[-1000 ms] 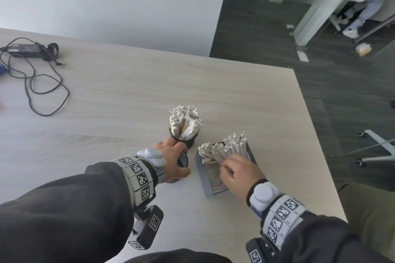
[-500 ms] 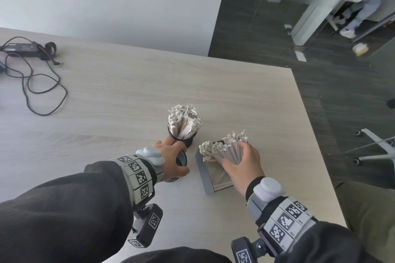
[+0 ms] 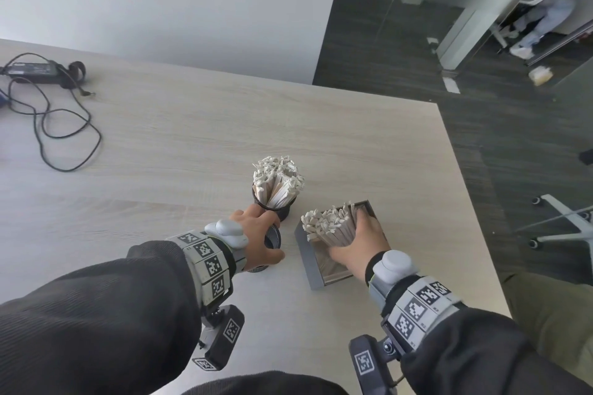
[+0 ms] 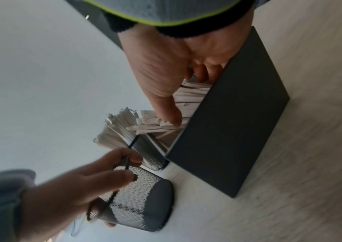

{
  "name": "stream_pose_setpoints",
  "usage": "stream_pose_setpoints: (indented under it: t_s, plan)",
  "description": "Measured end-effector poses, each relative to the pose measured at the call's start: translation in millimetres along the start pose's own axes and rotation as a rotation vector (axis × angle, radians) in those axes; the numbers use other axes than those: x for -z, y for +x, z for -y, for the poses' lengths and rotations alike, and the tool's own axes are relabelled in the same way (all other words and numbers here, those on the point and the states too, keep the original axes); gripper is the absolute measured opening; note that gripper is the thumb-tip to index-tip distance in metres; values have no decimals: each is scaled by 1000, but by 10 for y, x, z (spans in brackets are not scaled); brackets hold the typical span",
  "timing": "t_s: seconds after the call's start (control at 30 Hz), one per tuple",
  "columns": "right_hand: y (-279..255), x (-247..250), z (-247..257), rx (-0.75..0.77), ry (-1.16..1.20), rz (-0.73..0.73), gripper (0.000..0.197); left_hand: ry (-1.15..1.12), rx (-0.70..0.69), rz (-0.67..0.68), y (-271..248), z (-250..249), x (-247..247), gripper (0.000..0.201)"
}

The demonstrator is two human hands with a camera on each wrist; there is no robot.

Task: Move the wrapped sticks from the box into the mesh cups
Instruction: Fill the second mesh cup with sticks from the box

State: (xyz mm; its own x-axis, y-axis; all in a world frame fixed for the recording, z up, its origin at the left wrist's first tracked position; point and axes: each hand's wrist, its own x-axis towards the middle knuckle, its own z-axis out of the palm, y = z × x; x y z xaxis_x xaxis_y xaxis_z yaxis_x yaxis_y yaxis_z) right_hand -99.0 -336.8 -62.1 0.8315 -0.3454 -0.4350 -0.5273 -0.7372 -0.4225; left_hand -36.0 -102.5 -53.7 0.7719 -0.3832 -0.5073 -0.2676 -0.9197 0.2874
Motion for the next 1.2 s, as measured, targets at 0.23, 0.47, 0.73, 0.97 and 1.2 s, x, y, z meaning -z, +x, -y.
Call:
stream_pose_setpoints:
  t_s: [0.23, 0.47, 0.73, 0.97, 1.2]
  plan:
    - [170, -16, 155, -50, -218, 153, 93, 8, -2, 0, 1, -1, 1, 60]
    - [492, -299, 101, 52, -319, 220, 57, 13, -7, -1, 11, 6, 2, 60]
    - [239, -72, 293, 175, -423, 204, 29, 3, 1, 5, 26, 15, -12, 64]
    - [121, 38, 194, 151, -128, 196, 34, 9, 8, 3, 13, 9, -1, 61]
    - [-57, 227, -28, 193, 213, 16, 15, -30, 11, 7, -21, 2, 24, 66]
